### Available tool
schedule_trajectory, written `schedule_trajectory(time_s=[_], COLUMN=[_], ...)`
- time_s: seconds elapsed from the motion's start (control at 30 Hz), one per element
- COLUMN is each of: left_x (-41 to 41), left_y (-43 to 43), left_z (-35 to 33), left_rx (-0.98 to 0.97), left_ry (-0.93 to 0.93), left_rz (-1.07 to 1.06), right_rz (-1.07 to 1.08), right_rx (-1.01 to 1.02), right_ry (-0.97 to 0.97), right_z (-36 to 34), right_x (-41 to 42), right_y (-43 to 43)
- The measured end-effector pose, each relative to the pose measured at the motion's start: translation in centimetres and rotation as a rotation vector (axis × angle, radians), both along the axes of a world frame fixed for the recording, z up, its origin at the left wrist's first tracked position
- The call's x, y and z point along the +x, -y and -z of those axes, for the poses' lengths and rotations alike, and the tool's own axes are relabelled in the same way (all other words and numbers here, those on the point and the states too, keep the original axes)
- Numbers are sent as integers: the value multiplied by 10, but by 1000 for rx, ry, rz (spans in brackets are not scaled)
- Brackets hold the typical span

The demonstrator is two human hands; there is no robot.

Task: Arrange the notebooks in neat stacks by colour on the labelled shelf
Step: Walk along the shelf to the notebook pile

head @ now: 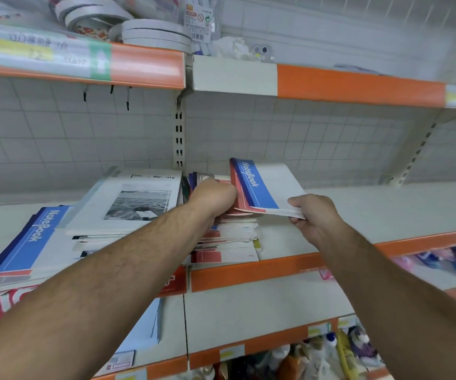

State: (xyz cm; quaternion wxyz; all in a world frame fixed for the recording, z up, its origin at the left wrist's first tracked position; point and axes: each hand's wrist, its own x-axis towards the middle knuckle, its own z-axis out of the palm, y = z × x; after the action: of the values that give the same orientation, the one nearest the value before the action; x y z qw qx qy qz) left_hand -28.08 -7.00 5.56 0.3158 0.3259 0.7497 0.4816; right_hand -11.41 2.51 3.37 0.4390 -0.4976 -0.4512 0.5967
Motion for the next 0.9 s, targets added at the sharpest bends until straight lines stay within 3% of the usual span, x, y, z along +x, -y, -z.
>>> schedule_trajectory(time_s=[0.37, 0.67, 0.9], left_x=[26, 38, 45], left_y=[26, 64, 118], left_z=[9, 10, 12], left_rx=[89, 178, 248], left_ry=[446, 471, 426], left_rz=[79, -46, -304], right_rz=[29, -103, -307], right_rx=[26, 97, 190], right_ry=[78, 105, 206], right_z=[8, 5, 4], right_x=[19, 12, 0], right_y=[31, 48, 75])
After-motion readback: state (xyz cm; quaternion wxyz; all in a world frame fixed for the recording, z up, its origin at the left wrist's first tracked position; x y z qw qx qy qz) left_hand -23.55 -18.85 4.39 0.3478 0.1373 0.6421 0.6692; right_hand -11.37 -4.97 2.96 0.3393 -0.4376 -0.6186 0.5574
